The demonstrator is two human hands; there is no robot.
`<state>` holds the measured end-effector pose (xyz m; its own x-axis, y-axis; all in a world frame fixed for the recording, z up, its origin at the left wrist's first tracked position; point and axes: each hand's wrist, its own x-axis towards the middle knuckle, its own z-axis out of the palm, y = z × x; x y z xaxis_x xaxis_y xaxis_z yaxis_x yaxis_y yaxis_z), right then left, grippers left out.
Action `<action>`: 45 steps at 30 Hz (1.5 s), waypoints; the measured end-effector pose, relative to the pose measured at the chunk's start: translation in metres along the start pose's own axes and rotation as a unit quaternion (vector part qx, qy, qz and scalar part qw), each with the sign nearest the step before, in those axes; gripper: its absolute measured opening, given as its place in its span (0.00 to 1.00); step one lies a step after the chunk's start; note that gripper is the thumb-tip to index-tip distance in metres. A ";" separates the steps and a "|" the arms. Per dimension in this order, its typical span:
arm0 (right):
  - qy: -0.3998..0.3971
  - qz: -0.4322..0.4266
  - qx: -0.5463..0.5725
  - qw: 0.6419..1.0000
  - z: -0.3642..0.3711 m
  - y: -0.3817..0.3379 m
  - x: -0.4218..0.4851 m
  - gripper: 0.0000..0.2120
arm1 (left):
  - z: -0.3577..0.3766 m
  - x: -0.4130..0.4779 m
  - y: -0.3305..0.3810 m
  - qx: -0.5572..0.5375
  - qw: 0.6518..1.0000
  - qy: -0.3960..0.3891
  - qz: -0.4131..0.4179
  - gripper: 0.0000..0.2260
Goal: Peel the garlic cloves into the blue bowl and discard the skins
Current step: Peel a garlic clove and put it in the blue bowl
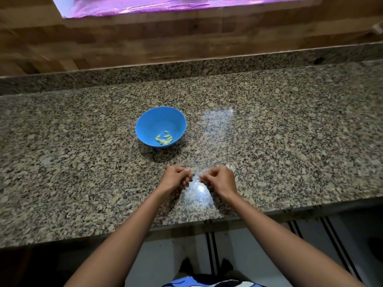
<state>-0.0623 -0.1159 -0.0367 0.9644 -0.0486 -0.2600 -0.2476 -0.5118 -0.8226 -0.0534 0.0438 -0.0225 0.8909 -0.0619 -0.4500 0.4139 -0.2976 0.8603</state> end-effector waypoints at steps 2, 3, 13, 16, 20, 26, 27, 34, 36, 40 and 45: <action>0.009 -0.025 -0.063 0.998 0.002 0.001 0.000 0.12 | -0.001 -0.002 -0.001 -0.014 1.000 -0.008 -0.007 0.12; 0.006 -0.032 -0.094 0.995 0.002 0.000 -0.002 0.11 | -0.001 -0.002 -0.002 -0.019 1.000 -0.011 -0.014 0.11; -0.066 -0.103 -0.083 0.989 0.002 -0.007 -0.005 0.14 | 0.000 -0.006 -0.005 0.012 0.999 -0.047 -0.017 0.08; -0.120 -0.088 -0.011 0.989 -0.001 -0.011 -0.005 0.12 | -0.002 -0.009 -0.003 -0.003 0.996 -0.086 0.006 0.08; -0.109 -0.093 -0.079 0.987 -0.004 -0.008 -0.001 0.09 | -0.001 -0.014 -0.005 -0.032 0.999 -0.015 0.030 0.04; -0.101 -0.068 -0.023 0.992 -0.005 -0.009 -0.001 0.07 | 0.001 -0.017 -0.008 0.015 0.995 0.043 0.094 0.03; -0.103 -0.064 -0.013 0.993 -0.004 -0.009 0.000 0.07 | 0.001 -0.017 -0.007 0.028 0.993 0.056 0.102 0.03; -0.089 -0.026 0.081 0.992 -0.006 -0.010 0.000 0.08 | 0.003 -0.018 0.001 0.066 0.984 0.075 0.149 0.02; -0.091 -0.028 0.075 0.993 -0.007 -0.011 0.000 0.07 | 0.005 -0.017 0.001 0.117 0.975 0.091 0.167 0.02; -0.088 -0.034 0.052 0.994 -0.008 -0.009 -0.003 0.09 | 0.009 -0.015 -0.001 0.224 0.946 0.099 0.211 0.03; -0.050 -0.026 0.068 0.996 -0.005 -0.010 0.000 0.06 | 0.013 -0.015 0.003 0.209 0.945 0.124 0.219 0.05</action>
<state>-0.0589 -0.1151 -0.0259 0.9639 0.0644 -0.2585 -0.2142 -0.3897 -0.8957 -0.0682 0.0317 -0.0158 0.9975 -0.0569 0.0412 -0.0683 -0.6492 0.7576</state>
